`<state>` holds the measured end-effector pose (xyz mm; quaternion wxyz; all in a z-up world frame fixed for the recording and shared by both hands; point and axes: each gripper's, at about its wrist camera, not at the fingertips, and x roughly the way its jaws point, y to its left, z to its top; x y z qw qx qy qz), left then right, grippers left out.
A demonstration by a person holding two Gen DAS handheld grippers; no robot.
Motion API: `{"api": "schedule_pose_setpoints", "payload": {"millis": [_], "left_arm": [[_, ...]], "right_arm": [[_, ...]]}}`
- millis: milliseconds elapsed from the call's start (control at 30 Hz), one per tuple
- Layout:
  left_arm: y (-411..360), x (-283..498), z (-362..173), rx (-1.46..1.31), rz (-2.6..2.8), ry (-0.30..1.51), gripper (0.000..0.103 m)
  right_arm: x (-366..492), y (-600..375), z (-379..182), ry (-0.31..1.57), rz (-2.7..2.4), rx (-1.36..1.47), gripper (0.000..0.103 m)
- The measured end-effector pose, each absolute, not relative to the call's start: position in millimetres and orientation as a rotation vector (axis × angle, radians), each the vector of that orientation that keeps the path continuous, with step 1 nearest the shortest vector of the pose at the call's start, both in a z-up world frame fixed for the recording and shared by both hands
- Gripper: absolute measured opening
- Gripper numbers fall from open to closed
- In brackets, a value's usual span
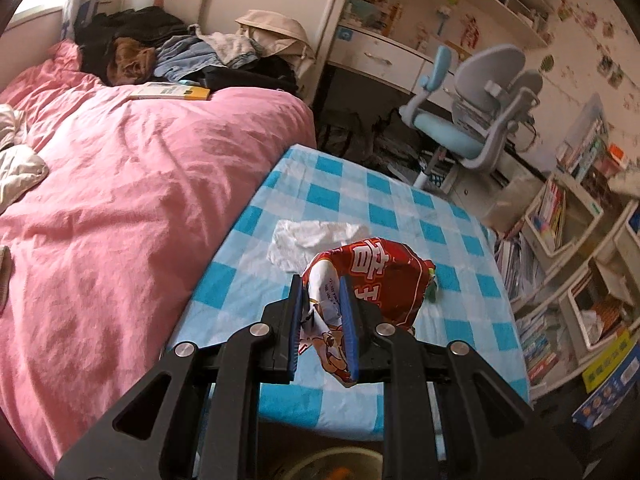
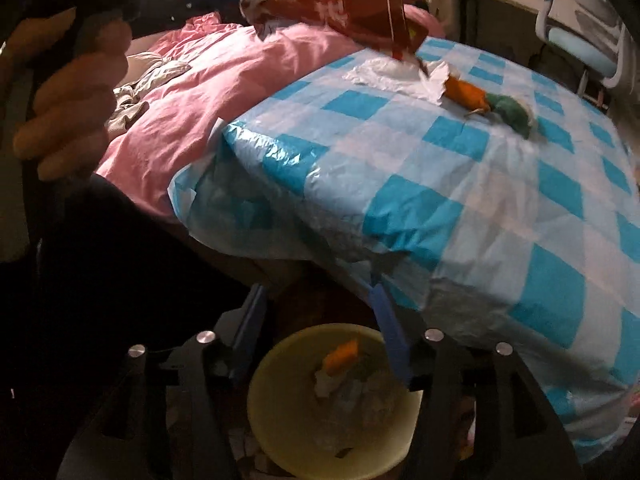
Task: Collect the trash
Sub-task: 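Lower red bag and orange snack into the wastebasket and open both tools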
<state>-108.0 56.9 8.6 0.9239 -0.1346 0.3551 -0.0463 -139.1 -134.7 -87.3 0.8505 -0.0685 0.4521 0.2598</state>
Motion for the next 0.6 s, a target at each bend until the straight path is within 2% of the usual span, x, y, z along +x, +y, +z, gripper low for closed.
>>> {"api": "schedule_pose_setpoints", "payload": {"millis": [400, 600], "left_arm": [[22.6, -173.3, -27.8, -0.149, -0.173, 0.882, 0.017], [-5.1, -217.0, -60.0, -0.034, -0.248, 1.038, 0.018]], "right_arm": [[-156.0, -180.1, -61.7, 0.793, 0.387, -0.051, 0.062], [-167.1, -196.7, -55.5, 0.761, 0.304, -0.062, 0.067]]}}
